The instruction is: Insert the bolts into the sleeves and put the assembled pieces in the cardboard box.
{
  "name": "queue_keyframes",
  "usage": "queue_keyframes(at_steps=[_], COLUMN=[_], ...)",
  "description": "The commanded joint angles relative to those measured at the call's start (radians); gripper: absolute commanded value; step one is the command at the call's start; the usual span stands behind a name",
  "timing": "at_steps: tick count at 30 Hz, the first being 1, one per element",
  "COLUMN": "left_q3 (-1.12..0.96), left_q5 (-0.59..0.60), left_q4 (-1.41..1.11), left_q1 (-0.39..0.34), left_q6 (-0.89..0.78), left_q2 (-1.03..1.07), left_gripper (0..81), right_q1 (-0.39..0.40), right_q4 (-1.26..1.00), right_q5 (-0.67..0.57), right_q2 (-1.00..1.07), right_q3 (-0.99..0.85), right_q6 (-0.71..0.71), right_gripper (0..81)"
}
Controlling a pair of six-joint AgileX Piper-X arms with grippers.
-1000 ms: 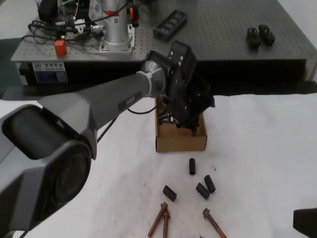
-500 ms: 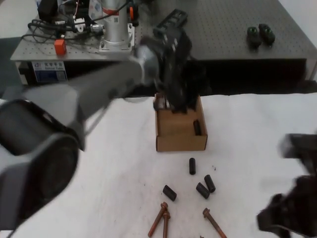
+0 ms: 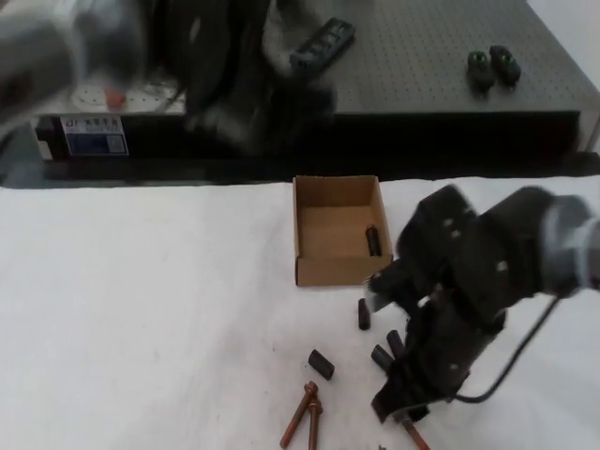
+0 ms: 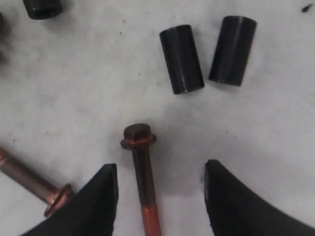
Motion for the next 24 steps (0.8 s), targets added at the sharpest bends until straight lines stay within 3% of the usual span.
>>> queue_keyframes(at_steps=[1, 4, 9, 13, 16, 21, 24], left_q3=[-0.03, 0.077, 0.147, 0.156, 0.156, 0.156, 0.156], left_q5=[-0.01, -0.01, 0.047, 0.166, 0.187, 0.187, 0.187], left_q4=[-0.031, -0.043, -0.042, -0.04, -0.042, -0.025, -0.024], left_q1=[0.001, 0.001, 0.001, 0.001, 0.001, 0.001, 0.001], left_q6=[0.009, 0.039, 0.128, 0.173, 0.173, 0.187, 0.187], left_q2=[-0.012, -0.074, -0.095, -0.072, -0.049, -0.029, -0.029], left_gripper=[18.5, 18.5, 19.3, 30.6, 39.8, 40.5, 40.5], right_q1=[0.028, 0.043, 0.046, 0.046, 0.037, 0.019, 0.02], right_q4=[-0.025, -0.038, -0.017, -0.006, -0.002, 0.034, 0.066], right_q5=[0.013, 0.055, 0.073, 0.08, 0.08, 0.08, 0.076], right_q2=[0.07, 0.107, 0.148, 0.146, 0.134, 0.117, 0.117], right_q3=[-0.025, -0.025, -0.025, -0.025, -0.025, -0.025, -0.025], right_q6=[-0.018, -0.018, -0.039, -0.062, -0.062, -0.062, -0.062], right_gripper=[38.7, 35.4, 18.3, 0.3, 1.5, 1.7, 17.0])
